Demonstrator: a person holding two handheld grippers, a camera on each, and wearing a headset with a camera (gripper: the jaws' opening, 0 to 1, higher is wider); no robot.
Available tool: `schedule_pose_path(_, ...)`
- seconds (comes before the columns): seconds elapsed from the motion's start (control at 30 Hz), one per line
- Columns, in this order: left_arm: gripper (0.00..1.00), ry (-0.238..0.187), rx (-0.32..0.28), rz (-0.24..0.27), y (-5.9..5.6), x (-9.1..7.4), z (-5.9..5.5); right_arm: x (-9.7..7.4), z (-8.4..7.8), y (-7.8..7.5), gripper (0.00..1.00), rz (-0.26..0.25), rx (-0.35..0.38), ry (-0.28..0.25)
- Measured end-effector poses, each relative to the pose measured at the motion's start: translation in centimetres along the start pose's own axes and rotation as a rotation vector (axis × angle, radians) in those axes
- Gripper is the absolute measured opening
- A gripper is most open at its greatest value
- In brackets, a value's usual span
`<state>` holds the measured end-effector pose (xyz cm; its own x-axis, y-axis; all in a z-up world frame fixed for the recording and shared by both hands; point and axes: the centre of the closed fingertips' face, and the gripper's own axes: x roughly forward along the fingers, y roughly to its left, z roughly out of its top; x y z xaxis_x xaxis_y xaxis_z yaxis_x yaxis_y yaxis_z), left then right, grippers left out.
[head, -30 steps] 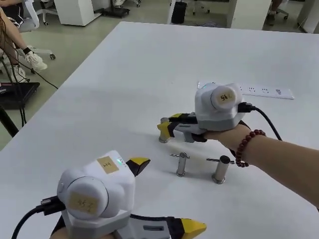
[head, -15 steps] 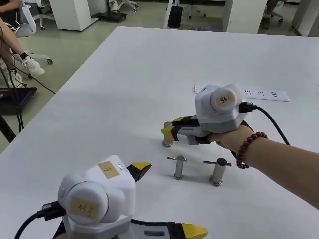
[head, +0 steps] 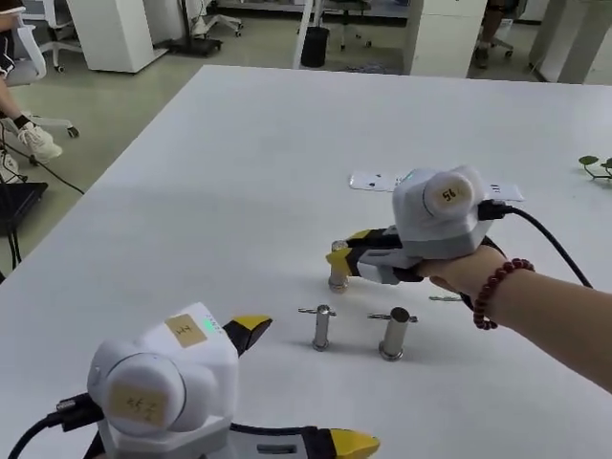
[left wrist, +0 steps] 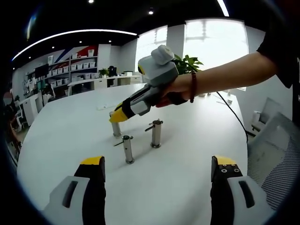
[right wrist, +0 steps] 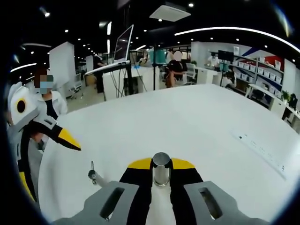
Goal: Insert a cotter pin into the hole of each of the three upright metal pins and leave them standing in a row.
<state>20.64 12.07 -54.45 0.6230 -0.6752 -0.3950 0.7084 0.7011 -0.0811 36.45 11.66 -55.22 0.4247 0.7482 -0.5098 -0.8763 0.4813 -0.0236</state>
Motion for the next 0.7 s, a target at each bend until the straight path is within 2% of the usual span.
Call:
schedule_pose_path(0.33, 0.93, 0.002, 0.002, 0.014, 0.1, -0.5, 0.1, -3.7, -2.5, -1.8, 0.08, -0.07, 0.026, 0.017)
schedule_pose_path(0.7, 0.93, -0.002, 0.007, 0.03, 0.1, -1.1, 0.4, -7.2, -4.8, -1.9, 0.08, -0.138, 0.065, 0.035)
